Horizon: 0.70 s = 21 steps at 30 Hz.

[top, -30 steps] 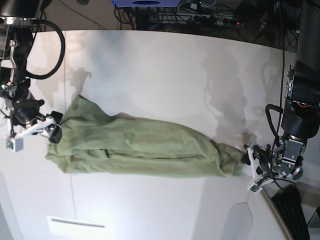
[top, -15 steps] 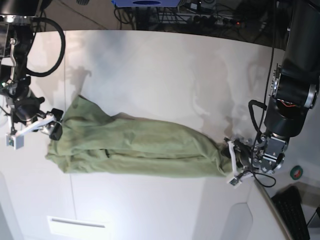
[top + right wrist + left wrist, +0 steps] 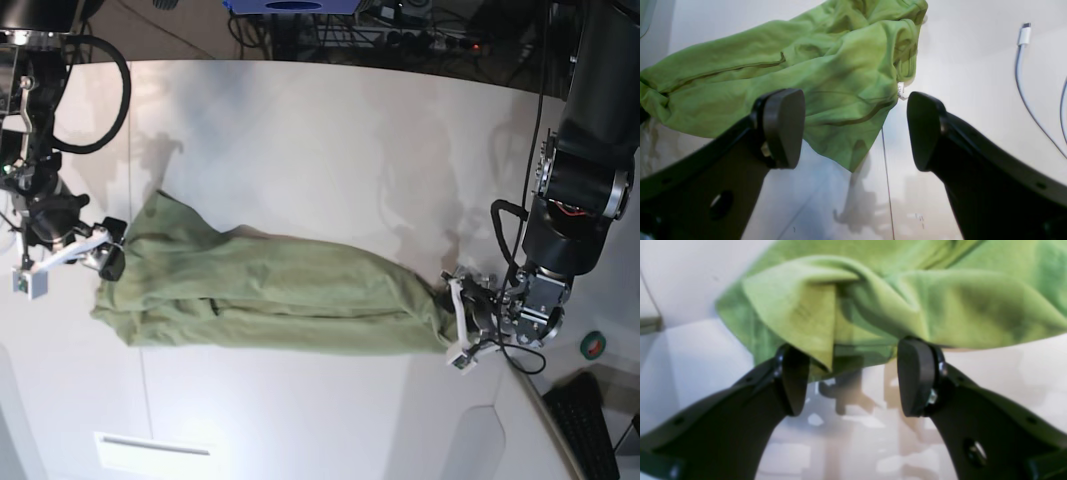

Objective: Layout the t-shirt on the table in an organized manner, then fold the t-shirt properly
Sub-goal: 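Hold the shirt ends with both grippers, adjusting the right gripper's grip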

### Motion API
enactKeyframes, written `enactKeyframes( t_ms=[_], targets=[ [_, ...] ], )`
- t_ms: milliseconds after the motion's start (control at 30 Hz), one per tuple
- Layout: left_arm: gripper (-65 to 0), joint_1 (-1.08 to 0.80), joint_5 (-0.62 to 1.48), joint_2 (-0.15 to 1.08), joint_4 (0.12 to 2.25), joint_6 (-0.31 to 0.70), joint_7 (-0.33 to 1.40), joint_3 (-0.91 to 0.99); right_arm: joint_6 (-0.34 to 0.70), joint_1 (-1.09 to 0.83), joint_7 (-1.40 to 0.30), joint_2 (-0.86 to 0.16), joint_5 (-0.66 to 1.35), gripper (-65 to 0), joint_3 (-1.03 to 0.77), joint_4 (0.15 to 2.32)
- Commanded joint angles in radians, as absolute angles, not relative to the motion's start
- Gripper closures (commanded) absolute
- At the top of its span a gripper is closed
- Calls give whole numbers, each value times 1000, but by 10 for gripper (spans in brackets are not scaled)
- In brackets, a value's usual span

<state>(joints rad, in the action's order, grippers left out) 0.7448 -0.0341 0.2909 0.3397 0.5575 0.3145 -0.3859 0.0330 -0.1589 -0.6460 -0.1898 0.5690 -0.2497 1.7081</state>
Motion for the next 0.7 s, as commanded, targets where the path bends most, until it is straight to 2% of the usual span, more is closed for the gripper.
enactKeyframes(
  t_ms=[0, 167, 400, 533, 667],
  targets=[
    [-388, 785, -30, 300, 354, 555, 300, -384, 30, -143, -621, -200, 576, -446, -254, 1727],
    [-388, 788, -30, 308, 352, 496, 288, -387, 30, -143, -621, -200, 576, -446, -254, 1727],
    [-378, 792, -31, 302, 312, 475, 243, -387, 30, -143, -621, -200, 576, -446, -254, 1727],
    [-255, 792, -31, 300, 303, 475, 217, -387, 30, -143, -621, -200, 576, -446, -254, 1727],
    [-240, 791, -30, 306, 302, 452, 208, -387, 30, -143, -621, -200, 576, -446, -254, 1727]
  ],
)
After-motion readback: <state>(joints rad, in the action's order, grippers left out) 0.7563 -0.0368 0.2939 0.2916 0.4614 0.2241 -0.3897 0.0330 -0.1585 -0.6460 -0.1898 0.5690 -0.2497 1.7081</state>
